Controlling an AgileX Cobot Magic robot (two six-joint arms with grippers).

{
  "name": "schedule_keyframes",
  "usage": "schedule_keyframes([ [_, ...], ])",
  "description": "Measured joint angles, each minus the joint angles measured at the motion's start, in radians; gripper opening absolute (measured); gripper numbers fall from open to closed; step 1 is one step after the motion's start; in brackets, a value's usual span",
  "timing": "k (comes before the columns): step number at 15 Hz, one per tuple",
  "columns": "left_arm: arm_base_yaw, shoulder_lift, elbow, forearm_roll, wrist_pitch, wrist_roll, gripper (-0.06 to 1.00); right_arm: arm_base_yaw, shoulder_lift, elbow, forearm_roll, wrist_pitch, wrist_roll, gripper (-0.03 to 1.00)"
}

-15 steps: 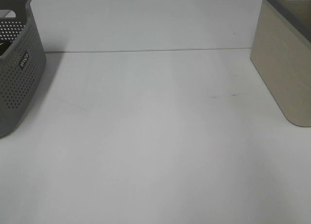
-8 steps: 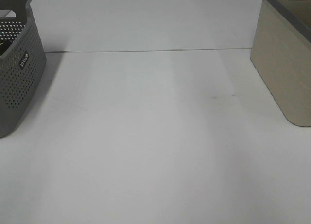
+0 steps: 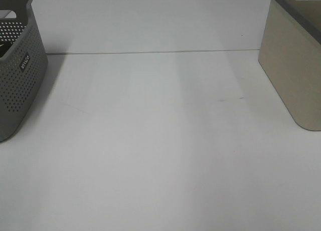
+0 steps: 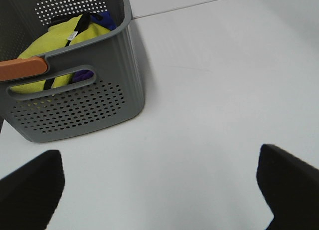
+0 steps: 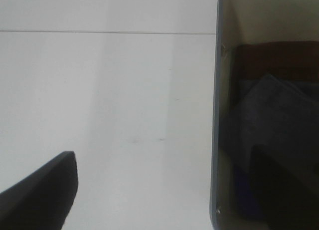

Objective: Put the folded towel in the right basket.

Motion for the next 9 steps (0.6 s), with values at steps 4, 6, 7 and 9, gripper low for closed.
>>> schedule_keyframes([
  [4, 0.000, 0.000, 0.000, 0.000, 0.000, 0.000, 0.99, 0.000, -0.241, 0.315, -0.014, 0.001, 0.000, 0.86],
  [6, 0.000, 0.000, 0.000, 0.000, 0.000, 0.000, 0.99, 0.000, -0.394, 0.521, -0.014, 0.000, 0.000, 0.86],
  [7, 0.000, 0.000, 0.000, 0.000, 0.000, 0.000, 0.99, 0.000, -0.460, 0.624, -0.014, 0.000, 0.001, 0.86],
  [9, 0.000, 0.000, 0.000, 0.000, 0.000, 0.000, 0.99, 0.000, -0.596, 0.840, -0.014, -0.001, 0.002, 0.86],
])
